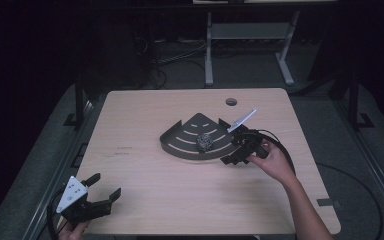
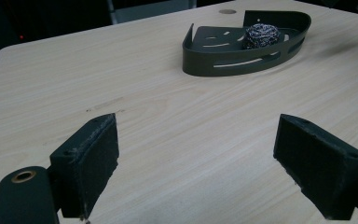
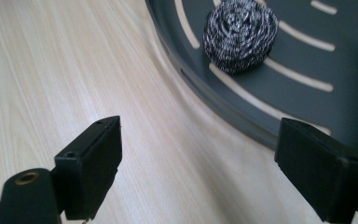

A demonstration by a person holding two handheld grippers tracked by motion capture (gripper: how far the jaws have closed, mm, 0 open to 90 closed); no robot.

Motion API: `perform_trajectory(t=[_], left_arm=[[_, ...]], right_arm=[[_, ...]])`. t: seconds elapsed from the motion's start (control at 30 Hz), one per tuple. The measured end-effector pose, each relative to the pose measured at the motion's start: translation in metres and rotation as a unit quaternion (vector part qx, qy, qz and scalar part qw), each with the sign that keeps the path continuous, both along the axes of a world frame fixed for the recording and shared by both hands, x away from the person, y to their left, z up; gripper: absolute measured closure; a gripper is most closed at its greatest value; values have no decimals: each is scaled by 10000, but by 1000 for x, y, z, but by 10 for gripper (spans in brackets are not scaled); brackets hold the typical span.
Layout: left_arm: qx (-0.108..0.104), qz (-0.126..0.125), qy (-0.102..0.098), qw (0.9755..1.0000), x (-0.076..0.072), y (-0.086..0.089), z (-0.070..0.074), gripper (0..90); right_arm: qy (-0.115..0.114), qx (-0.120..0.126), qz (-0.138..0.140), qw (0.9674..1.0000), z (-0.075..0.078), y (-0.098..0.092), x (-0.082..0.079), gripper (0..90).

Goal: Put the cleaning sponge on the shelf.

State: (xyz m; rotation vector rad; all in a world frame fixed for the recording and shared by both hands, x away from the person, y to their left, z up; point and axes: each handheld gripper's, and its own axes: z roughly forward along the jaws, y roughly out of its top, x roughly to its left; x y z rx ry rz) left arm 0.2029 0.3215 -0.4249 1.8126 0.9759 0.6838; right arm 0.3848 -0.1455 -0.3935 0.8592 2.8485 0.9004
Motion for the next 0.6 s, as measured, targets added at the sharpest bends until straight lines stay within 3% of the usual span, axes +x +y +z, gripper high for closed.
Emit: perform_trajectory(t=[0.6], left_arm=[[18,1,15,10000,0,0,0,133]], right_arm=[[66,71,-140,9999,-12,-12,-10,144]])
